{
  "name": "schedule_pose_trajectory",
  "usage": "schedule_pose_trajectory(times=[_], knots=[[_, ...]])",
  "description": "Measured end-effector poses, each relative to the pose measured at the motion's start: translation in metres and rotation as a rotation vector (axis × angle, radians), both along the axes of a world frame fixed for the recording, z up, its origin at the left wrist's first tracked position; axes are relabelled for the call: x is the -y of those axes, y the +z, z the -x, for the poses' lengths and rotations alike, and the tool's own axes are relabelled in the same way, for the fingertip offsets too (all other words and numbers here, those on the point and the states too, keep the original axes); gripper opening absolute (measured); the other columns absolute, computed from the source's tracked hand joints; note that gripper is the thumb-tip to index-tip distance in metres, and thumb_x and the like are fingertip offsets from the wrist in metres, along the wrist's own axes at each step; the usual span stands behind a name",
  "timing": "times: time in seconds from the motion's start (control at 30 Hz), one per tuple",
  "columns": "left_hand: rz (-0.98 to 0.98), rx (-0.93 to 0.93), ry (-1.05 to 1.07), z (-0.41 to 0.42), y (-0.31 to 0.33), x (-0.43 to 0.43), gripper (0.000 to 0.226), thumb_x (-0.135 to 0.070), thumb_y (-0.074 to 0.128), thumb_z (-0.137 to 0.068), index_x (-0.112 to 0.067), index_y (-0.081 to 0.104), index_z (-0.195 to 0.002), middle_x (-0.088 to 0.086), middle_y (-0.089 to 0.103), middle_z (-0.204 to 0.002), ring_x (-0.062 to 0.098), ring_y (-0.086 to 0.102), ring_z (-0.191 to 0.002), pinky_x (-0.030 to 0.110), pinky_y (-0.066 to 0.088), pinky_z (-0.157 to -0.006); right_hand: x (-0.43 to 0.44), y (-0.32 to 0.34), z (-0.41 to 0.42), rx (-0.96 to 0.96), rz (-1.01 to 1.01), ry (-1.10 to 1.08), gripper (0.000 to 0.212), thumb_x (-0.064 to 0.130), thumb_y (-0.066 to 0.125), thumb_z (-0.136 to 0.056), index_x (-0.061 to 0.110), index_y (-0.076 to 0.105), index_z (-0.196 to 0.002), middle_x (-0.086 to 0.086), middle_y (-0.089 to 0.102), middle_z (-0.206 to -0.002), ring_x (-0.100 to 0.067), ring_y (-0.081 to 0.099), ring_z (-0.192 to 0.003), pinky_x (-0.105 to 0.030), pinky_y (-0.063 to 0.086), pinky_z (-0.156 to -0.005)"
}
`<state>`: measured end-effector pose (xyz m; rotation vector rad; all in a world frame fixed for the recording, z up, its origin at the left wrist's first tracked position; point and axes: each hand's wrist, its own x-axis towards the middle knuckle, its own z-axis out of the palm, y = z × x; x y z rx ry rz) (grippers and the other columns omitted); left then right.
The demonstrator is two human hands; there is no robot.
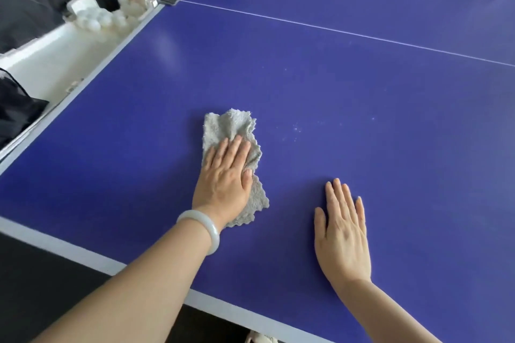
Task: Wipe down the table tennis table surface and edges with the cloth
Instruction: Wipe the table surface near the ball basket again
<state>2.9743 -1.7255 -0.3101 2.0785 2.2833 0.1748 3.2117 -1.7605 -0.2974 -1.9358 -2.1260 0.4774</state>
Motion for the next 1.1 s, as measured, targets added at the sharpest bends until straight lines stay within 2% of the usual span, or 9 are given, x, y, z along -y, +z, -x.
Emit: schedule_pose_trajectory(times=[0.1, 0.27, 0.37, 0.5, 0.6, 0.7, 0.8, 0.9, 1.1], knots=[[-0.012, 0.028, 0.059, -0.040, 0.002, 0.001, 0.059, -0.039, 0.019, -0.102, -0.023, 0.008, -0.158, -0.004, 0.000, -0.166, 0.021, -0.003, -0.152, 0.044, -0.002, -0.123, 0.000, -0.001, -0.001, -0.024, -0.008, -0.005, 0.061, 0.040, 0.011, -0.100, 0.017, 0.015, -0.157, 0.011, 0.007, -0.164, 0.002, -0.006, -0.149, -0.030, -0.005, -0.124], [0.113, -0.049, -0.468, -0.132, -0.001, 0.023, 0.087, -0.053, 0.041, -0.093, -0.015, -0.004, -0.158, 0.005, -0.007, -0.166, 0.026, -0.019, -0.150, 0.049, -0.003, -0.122, 0.000, -0.001, -0.003, -0.230, -0.027, -0.073, 0.061, 0.042, 0.011, -0.100, 0.022, 0.019, -0.157, 0.016, 0.014, -0.162, 0.011, -0.001, -0.146, -0.024, 0.000, -0.123], [0.055, 0.014, -0.557, -0.108, 0.002, 0.007, 0.063, -0.040, 0.023, -0.101, -0.023, 0.004, -0.158, -0.003, 0.002, -0.166, 0.019, -0.006, -0.152, 0.043, 0.000, -0.124, -0.003, -0.001, -0.002, -0.221, -0.033, -0.086, 0.056, 0.039, 0.016, -0.104, 0.021, 0.019, -0.157, 0.015, 0.013, -0.163, 0.007, 0.002, -0.148, -0.024, 0.001, -0.123], [0.024, -0.034, -0.326, -0.036, 0.001, -0.042, 0.057, -0.035, 0.014, -0.103, -0.028, 0.000, -0.158, -0.008, -0.001, -0.165, 0.015, -0.001, -0.152, 0.040, 0.002, -0.123, 0.000, -0.004, -0.001, -0.007, -0.049, -0.036, 0.053, 0.029, 0.016, -0.106, 0.011, 0.020, -0.156, 0.003, 0.012, -0.164, -0.004, 0.003, -0.151, -0.029, 0.001, -0.123], [0.018, -0.002, -0.089, 0.015, 0.003, -0.062, 0.057, -0.035, 0.016, -0.102, -0.024, 0.013, -0.157, -0.004, 0.012, -0.164, 0.019, 0.009, -0.152, 0.040, 0.005, -0.123, -0.001, 0.002, 0.003, 0.048, -0.070, -0.028, 0.057, 0.028, 0.022, -0.101, 0.002, 0.033, -0.150, -0.008, 0.026, -0.159, -0.018, 0.022, -0.148, -0.036, 0.009, -0.120], [-0.017, 0.050, -0.067, 0.030, 0.004, -0.058, 0.061, -0.037, 0.017, -0.098, -0.016, 0.031, -0.154, 0.001, 0.025, -0.161, 0.022, 0.019, -0.150, 0.043, 0.011, -0.123, -0.004, 0.005, -0.007, -0.019, -0.101, 0.047, 0.049, 0.017, 0.051, -0.097, 0.001, 0.046, -0.144, -0.010, 0.041, -0.152, -0.024, 0.036, -0.143, -0.037, 0.022, -0.115], [-0.018, 0.050, -0.077, 0.029, 0.003, -0.055, 0.061, -0.037, 0.018, -0.098, -0.015, 0.030, -0.154, 0.000, 0.023, -0.161, 0.020, 0.018, -0.150, 0.044, 0.013, -0.123, -0.028, 0.014, -0.043, -0.104, -0.050, -0.034, 0.054, 0.013, 0.067, -0.090, 0.009, 0.051, -0.142, -0.005, 0.046, -0.150, -0.022, 0.039, -0.139, -0.030, 0.030, -0.113], [-0.020, 0.049, -0.076, 0.031, 0.000, -0.056, 0.059, -0.036, 0.017, -0.099, -0.018, 0.024, -0.155, -0.003, 0.018, -0.163, 0.016, 0.013, -0.151, 0.039, 0.007, -0.124, -0.081, 0.023, -0.091, -0.085, -0.071, -0.228, 0.056, 0.014, 0.060, -0.095, 0.004, 0.042, -0.147, -0.010, 0.036, -0.157, -0.024, 0.026, -0.147, -0.035, 0.022, -0.119], [-0.053, 0.056, -0.061, 0.025, 0.000, -0.057, 0.057, -0.033, 0.019, -0.101, -0.013, 0.029, -0.153, -0.002, 0.023, -0.161, 0.017, 0.016, -0.150, 0.038, 0.010, -0.123, -0.183, 0.006, -0.118, 0.157, 0.024, -0.242, 0.061, 0.033, 0.031, -0.106, 0.008, 0.012, -0.158, -0.006, 0.005, -0.166, -0.020, -0.002, -0.153, -0.039, -0.004, -0.124]])
